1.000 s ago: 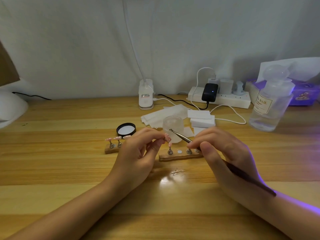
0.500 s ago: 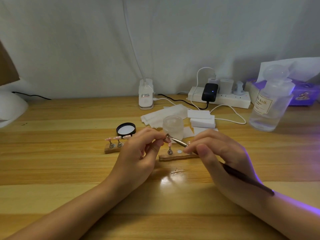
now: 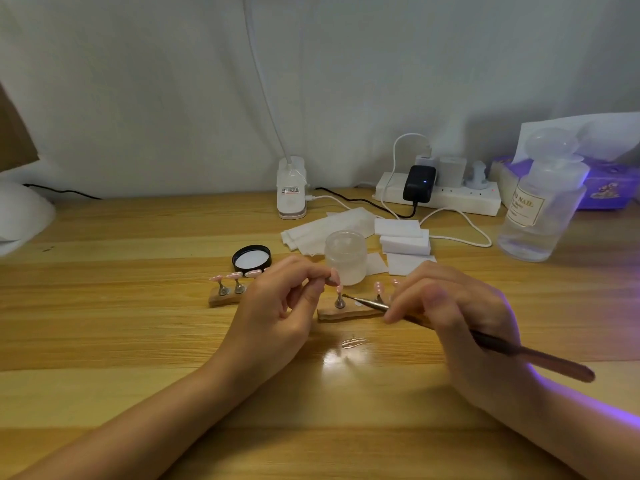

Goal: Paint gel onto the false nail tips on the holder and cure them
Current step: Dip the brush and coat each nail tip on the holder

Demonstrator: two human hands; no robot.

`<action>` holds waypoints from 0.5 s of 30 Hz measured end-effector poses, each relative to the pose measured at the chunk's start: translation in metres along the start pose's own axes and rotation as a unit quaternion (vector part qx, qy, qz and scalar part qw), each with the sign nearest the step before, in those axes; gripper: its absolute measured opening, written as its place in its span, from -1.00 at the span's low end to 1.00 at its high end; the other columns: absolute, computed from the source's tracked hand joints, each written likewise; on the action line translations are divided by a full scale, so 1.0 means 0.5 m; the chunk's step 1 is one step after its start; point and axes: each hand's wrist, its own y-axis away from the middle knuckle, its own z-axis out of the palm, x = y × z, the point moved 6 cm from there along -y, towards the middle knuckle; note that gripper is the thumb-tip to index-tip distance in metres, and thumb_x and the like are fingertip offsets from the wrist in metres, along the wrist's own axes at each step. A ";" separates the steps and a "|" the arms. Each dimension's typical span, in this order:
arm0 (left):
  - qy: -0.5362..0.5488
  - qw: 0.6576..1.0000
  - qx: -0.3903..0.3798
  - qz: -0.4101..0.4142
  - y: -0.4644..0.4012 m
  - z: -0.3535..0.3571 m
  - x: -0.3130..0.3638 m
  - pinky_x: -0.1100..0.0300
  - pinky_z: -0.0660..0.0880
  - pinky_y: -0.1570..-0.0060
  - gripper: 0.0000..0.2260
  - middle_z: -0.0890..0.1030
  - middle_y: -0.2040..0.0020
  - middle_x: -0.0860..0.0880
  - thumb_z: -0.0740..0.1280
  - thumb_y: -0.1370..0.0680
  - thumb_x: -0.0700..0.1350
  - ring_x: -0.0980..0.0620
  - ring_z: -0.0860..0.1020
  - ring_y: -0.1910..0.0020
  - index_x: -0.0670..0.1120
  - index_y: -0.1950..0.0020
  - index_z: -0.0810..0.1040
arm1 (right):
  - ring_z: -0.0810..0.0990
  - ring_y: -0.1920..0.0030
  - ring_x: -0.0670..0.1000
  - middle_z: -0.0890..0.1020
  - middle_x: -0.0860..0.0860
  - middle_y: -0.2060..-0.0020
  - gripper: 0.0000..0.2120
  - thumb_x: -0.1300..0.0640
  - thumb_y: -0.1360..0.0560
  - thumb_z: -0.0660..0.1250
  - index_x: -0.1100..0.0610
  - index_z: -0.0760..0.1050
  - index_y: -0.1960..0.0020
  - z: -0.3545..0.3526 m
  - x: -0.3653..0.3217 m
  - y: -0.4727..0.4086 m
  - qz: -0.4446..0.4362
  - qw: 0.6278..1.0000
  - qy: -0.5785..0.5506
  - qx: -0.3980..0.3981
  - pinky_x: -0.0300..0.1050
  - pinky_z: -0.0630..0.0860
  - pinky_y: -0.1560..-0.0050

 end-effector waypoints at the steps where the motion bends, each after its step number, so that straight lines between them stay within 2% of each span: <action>1: 0.000 1.000 -0.001 0.001 0.000 0.000 0.000 0.03 0.40 0.26 -0.80 0.59 0.18 0.04 0.23 -0.48 -0.19 -0.10 0.51 0.25 0.11 0.09 0.54 | 0.56 0.26 -0.05 0.58 0.02 0.35 -0.60 0.07 -0.57 0.06 0.15 0.57 0.27 -0.002 -0.002 -0.002 -0.004 1.000 0.004 0.006 -0.08 0.47 0.26; 4: -0.004 1.000 -0.001 0.008 -0.002 0.001 0.002 0.13 0.43 0.26 -0.77 0.58 0.17 0.09 0.23 -0.48 -0.21 0.02 0.52 0.22 0.14 0.09 0.51 | 0.57 0.19 -0.12 0.60 -0.02 0.26 -0.61 0.03 -0.59 0.05 0.15 0.59 0.17 0.006 -0.004 -0.006 -0.014 0.999 0.032 -0.014 -0.16 0.48 0.20; 7: -0.008 1.000 0.005 0.012 -0.003 0.000 -0.001 0.31 0.42 0.24 -0.76 0.57 0.17 0.14 0.23 -0.48 -0.22 0.15 0.52 0.17 0.15 0.08 0.50 | 0.58 0.22 -0.09 0.61 -0.03 0.30 -0.54 -0.03 -0.60 0.03 0.15 0.61 0.21 0.009 0.000 0.000 -0.007 1.000 0.019 -0.020 -0.08 0.48 0.22; 9: -0.005 1.000 0.007 0.016 -0.003 0.000 -0.003 0.29 0.44 0.21 -0.76 0.59 0.16 0.13 0.24 -0.48 -0.23 0.17 0.53 0.15 0.14 0.07 0.51 | 0.57 0.25 -0.06 0.59 -0.02 0.35 -0.54 0.00 -0.60 0.03 0.15 0.59 0.26 0.003 -0.003 0.002 -0.011 1.000 0.005 -0.004 -0.07 0.47 0.23; 12: -0.004 1.000 0.002 0.030 -0.002 0.001 -0.002 0.29 0.45 0.18 -0.78 0.60 0.15 0.11 0.24 -0.49 -0.25 0.18 0.54 0.13 0.08 0.06 0.53 | 0.56 0.21 -0.11 0.58 -0.03 0.30 -0.67 0.15 -0.54 0.08 0.15 0.58 0.21 0.001 -0.007 -0.004 -0.014 1.000 0.026 0.003 -0.19 0.47 0.21; 15: 0.003 1.000 0.007 0.029 -0.002 0.000 -0.005 0.32 0.46 0.16 -0.78 0.60 0.14 0.12 0.24 -0.49 -0.25 0.22 0.54 0.12 0.07 0.05 0.53 | 0.57 0.19 -0.12 0.59 -0.04 0.27 -0.70 0.11 -0.55 0.10 0.10 0.57 0.18 0.007 -0.004 -0.006 -0.006 1.000 0.026 -0.012 -0.18 0.48 0.20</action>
